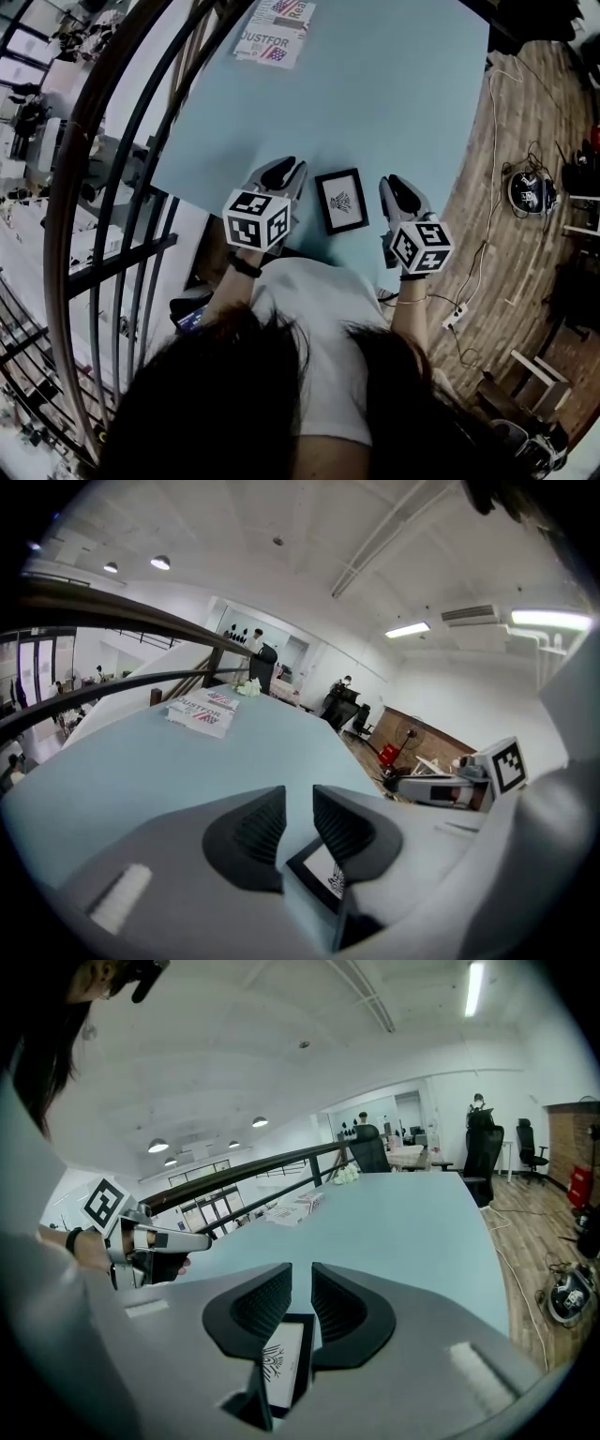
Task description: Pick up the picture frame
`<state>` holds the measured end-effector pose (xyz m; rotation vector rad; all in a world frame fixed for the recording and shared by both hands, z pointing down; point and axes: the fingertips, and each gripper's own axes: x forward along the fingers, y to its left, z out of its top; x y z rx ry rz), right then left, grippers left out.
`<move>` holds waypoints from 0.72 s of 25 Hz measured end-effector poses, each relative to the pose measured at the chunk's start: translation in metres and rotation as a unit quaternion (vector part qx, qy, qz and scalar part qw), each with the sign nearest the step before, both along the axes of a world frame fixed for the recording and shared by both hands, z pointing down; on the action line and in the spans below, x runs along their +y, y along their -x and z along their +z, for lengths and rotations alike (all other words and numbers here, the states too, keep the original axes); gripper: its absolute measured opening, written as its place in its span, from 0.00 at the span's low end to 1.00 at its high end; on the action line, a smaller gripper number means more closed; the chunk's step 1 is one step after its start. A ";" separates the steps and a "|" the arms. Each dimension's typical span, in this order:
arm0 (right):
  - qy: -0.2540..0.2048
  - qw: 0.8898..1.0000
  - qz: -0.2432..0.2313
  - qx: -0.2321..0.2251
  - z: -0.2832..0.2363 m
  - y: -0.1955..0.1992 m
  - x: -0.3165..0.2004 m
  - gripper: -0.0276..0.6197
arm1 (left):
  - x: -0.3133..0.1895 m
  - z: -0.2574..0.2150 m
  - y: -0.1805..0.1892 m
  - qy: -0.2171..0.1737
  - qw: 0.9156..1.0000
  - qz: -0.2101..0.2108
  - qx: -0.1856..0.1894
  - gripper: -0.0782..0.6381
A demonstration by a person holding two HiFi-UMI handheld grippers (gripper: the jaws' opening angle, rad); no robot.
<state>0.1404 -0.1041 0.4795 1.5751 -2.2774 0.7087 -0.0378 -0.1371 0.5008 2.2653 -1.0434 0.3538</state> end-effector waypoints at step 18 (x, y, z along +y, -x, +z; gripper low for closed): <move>0.109 0.993 -0.043 -0.034 0.082 0.004 0.008 0.11 | 0.046 0.089 -0.040 0.180 0.983 -0.009 0.039 0.24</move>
